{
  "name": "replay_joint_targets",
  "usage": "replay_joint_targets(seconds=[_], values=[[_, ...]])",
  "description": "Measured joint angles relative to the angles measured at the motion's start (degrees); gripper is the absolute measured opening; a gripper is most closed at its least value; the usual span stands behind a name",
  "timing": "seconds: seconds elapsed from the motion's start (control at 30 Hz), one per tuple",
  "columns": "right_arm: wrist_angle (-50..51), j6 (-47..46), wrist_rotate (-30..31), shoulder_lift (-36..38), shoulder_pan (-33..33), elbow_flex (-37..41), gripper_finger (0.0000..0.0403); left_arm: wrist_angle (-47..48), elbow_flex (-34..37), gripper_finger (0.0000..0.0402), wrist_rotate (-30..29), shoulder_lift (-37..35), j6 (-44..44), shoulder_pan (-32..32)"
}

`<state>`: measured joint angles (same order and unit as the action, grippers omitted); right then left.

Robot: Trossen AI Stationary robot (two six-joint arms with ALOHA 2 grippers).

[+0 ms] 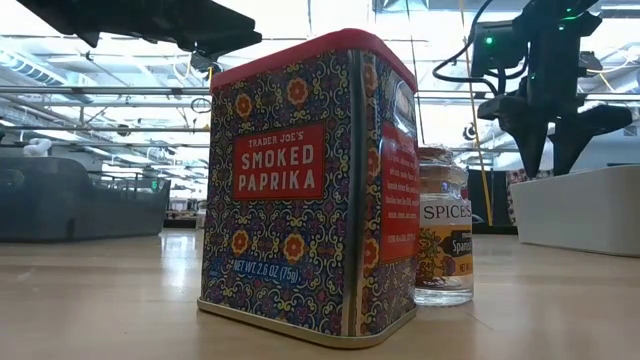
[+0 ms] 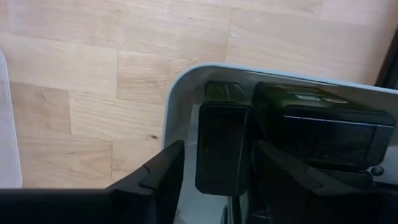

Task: Sort spices by type
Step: Put the black seasoning can into the gray bin, then put the red seasoning can into the transparent bin

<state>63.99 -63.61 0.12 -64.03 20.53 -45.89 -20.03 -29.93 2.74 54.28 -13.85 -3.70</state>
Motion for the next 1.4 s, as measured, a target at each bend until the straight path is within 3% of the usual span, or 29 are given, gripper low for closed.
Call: replay_joint_targets(seconds=[0.3, 0.67, 0.9, 1.1, 1.4], values=[[0.2, 1.7, -2.3, 0.0, 0.0, -1.9, 0.0173, 0.0, 0.0, 0.0235, 0.0, 0.0, 0.0, 0.0], [-1.2, 4.1, -4.0, 0.0, -2.6, -11.1, 0.0173, 0.0, 0.0, 0.0235, 0.0, 0.0, 0.0, 0.0], [-16.7, 4.9, -6.6, -0.2, -9.0, -12.5, 0.0173, 0.0, 0.0, 0.0235, 0.0, 0.0, 0.5, 0.0], [-28.9, 9.2, -6.7, -3.3, -15.4, -12.5, 0.0173, 0.1, 0.0, 0.0235, 0.4, -1.4, 6.0, 0.5], [-42.9, 19.7, -9.3, -10.9, -23.2, -12.5, 0.0173, 3.9, 0.0, 0.0235, 1.9, -8.5, 9.8, 6.6]])
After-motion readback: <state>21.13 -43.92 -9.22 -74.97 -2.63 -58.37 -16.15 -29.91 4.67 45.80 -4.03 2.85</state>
